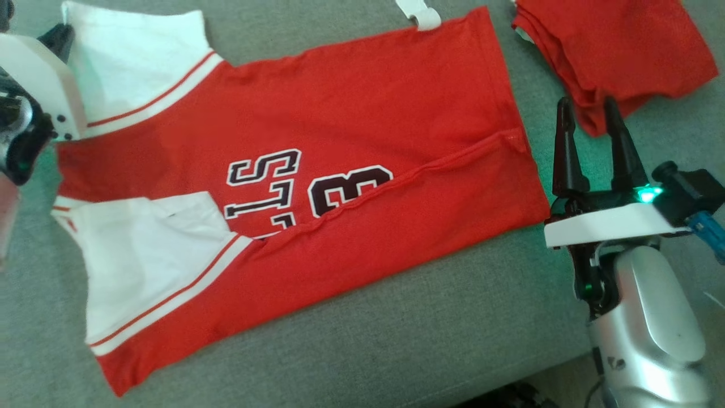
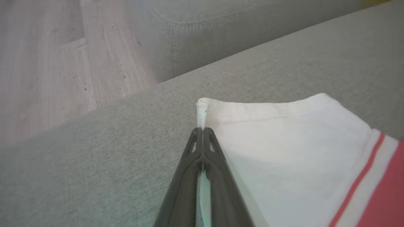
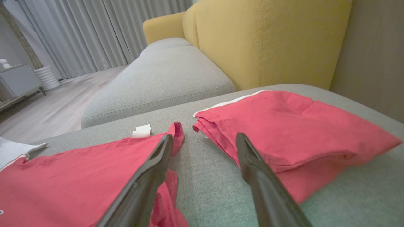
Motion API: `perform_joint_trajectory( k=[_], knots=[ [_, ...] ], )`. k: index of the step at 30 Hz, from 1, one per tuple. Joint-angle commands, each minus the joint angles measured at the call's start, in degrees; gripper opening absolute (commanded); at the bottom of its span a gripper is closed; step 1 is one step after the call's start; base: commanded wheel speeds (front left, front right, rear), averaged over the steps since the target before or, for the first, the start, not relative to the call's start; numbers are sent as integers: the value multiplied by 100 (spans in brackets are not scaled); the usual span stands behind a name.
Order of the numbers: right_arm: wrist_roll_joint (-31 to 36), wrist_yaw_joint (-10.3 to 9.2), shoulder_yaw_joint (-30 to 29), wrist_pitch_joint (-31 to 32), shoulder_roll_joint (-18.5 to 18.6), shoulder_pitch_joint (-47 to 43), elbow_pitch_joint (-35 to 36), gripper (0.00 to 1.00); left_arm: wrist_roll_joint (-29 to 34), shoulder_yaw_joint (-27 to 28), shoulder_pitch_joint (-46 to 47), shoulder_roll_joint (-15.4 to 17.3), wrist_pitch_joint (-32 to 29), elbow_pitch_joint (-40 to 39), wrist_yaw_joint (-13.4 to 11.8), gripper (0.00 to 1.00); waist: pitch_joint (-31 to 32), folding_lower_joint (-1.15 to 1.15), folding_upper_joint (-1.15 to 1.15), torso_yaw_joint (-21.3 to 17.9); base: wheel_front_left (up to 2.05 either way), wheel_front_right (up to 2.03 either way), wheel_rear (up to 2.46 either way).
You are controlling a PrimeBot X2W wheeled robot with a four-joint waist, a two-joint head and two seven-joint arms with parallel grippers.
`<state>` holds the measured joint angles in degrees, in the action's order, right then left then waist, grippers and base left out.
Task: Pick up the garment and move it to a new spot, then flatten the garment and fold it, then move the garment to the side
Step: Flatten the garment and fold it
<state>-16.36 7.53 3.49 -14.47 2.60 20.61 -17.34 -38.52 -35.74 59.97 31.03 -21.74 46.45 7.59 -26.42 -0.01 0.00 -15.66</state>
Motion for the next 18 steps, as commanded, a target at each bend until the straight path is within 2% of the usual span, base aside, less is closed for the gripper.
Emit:
perform_joint_trajectory(
  k=[1,6,10,15,18],
  knots=[
    [145,-4,72,-52,28,135,107,100,-25,149,136,202,342,-178,-10,0,179,1,0,142,0,0,0],
    [618,-4,-31,28,28,255,-42,100,39,117,-25,13,1301,-406,-10,0,578,1,0,493,0,0,0],
    [1003,-4,-101,429,28,387,-112,100,135,16,-353,-73,1824,-784,-40,0,894,1,0,865,0,0,0],
    [1270,-4,-241,1089,43,587,-270,100,52,82,-1054,-110,2309,-1499,-317,0,1163,1,0,1345,0,0,0],
    [1367,-4,-315,1458,200,747,-422,100,-23,60,-1600,-111,2444,-2037,-469,0,1226,1,0,1603,0,0,0]
  ],
)
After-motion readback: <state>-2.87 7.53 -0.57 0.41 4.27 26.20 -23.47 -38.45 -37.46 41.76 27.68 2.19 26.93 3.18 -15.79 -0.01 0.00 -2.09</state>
